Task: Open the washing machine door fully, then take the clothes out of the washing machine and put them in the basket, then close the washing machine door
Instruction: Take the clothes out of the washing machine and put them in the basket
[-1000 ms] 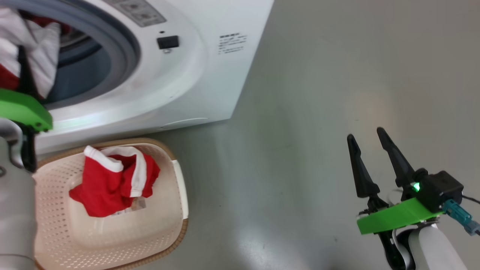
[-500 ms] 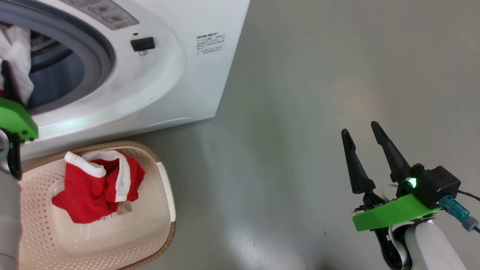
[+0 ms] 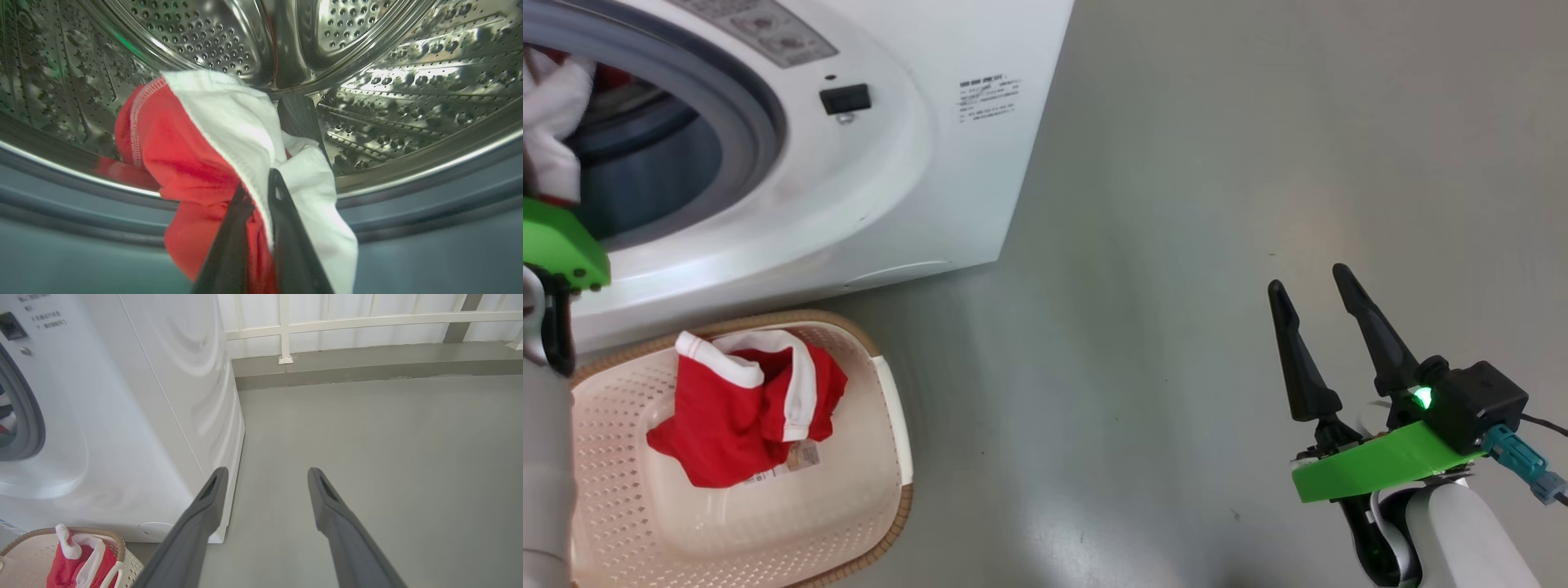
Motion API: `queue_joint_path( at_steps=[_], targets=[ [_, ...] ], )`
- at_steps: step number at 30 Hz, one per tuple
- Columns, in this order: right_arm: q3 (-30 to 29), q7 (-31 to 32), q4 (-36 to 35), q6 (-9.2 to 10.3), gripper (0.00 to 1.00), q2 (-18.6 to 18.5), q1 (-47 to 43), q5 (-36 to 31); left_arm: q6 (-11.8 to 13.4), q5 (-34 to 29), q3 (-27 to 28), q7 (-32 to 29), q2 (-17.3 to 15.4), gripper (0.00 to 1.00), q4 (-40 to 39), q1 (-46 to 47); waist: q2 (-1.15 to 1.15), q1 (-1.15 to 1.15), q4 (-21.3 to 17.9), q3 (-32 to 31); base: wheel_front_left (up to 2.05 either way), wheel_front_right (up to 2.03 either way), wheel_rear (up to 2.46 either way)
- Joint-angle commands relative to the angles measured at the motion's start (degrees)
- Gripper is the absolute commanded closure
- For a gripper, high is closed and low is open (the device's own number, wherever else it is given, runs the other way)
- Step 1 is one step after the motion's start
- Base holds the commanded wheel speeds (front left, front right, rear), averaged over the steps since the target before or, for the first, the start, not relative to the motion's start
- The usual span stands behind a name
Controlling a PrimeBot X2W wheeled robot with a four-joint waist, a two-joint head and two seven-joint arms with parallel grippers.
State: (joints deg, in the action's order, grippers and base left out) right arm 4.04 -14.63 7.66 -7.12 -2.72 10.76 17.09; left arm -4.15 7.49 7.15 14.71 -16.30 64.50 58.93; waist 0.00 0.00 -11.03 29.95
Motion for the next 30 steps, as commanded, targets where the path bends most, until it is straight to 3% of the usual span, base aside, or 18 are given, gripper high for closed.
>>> queue_joint_path(
  at_steps=[1,10,22,30],
  targets=[
    [0.7,-0.4,-1.3,-0.36,0.0,-0.2,-0.1,-0.1,-0.4,0.4,1.1,0.3,-2.5,1.0,-2.1,-1.5,0.0,0.0,0.3,-0.4,0.0,0.0,0.0],
    [0.3,-0.4,-0.6,-0.36,0.0,-0.2,-0.4,-0.7,-1.5,0.7,4.0,0.3,-0.6,1.0,-17.2,-9.9,0.0,0.0,2.0,-3.2,0.0,0.0,0.0],
    [-0.7,-0.4,0.4,-0.36,0.0,-0.2,-1.8,-1.6,-3.1,-0.3,8.0,0.3,6.1,1.0,-38.5,-23.6,0.0,0.0,6.0,-7.3,0.0,0.0,0.0],
    [-1.2,-0.4,0.5,-0.36,0.0,-0.2,-2.1,-1.5,-3.3,0.3,8.5,0.3,8.4,1.0,-52.0,-30.4,0.0,0.0,7.4,-8.4,0.0,0.0,0.0]
  ],
)
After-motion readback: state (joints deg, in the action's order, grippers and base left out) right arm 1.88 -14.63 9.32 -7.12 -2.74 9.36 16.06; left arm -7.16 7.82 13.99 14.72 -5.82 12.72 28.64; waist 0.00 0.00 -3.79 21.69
